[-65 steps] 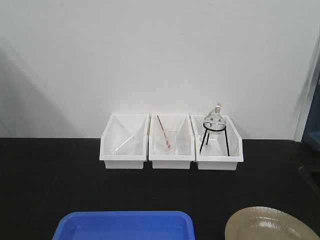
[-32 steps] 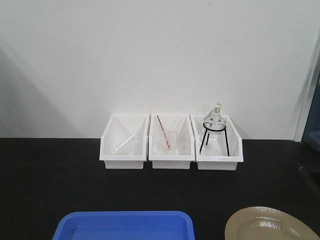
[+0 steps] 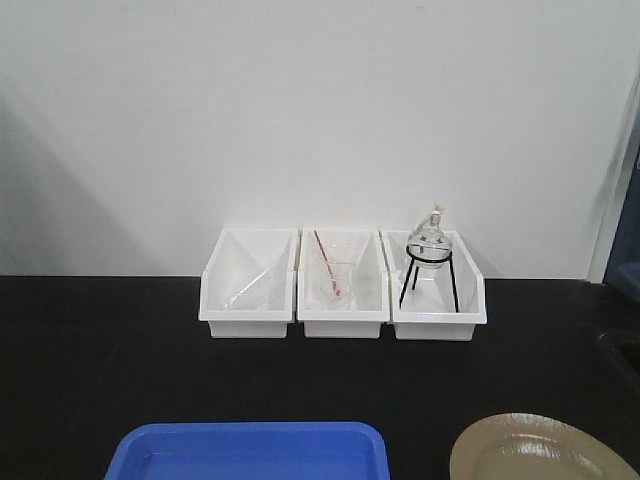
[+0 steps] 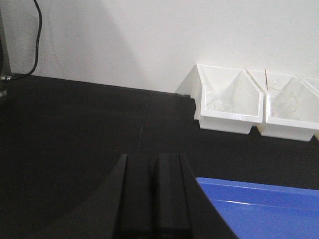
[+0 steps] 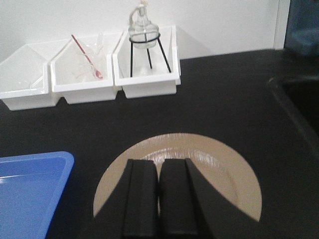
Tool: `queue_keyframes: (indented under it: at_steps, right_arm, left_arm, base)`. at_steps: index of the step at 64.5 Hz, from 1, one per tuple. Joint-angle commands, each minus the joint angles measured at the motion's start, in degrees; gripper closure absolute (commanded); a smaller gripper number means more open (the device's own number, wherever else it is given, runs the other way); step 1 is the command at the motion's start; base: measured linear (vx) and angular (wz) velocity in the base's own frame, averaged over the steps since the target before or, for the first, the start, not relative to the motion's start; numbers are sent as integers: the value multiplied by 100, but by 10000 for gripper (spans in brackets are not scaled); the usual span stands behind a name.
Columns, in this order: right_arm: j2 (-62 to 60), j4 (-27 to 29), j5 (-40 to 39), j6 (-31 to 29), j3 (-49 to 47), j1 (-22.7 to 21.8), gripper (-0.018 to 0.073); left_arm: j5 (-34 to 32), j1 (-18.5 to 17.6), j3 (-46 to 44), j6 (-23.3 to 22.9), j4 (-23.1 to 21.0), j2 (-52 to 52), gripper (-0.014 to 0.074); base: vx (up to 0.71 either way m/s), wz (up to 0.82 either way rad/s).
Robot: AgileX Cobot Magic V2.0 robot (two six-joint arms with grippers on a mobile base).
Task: Place disk in tray to left cabinet
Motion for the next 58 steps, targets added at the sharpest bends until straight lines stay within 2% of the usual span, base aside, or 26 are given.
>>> queue_keyframes:
  at_steps: [1,10,17,27,46,58]
  right_arm:
    - [334,153,-497,104,-209,-34,328]
    - [863,284,-687,141,-209,-34,210]
    - [1251,1040,-986,338,-209,-34,190]
    - [1535,1444,-1022,344,-209,-34,190]
    - [1741,1444,-1048,391,-209,-34,188]
    - [1741,1473,-1174,412,-209,-34,149]
  left_arm:
    - [-322,3,-182,4,-13,120,407]
    - [-237,3,-182,4,-13,133,279]
    - [-232,3,-182,4,-13,133,231]
    - [-232,3,-182,4,-13,133,230]
    - [-221,3,-182,-2,-13,133,230]
    - [-221,3,-182,-2,-13,133,230]
  base:
    - [0,0]
    - [0,0]
    - [0,0]
    - [0,0]
    - [0,0]
    - [0,0]
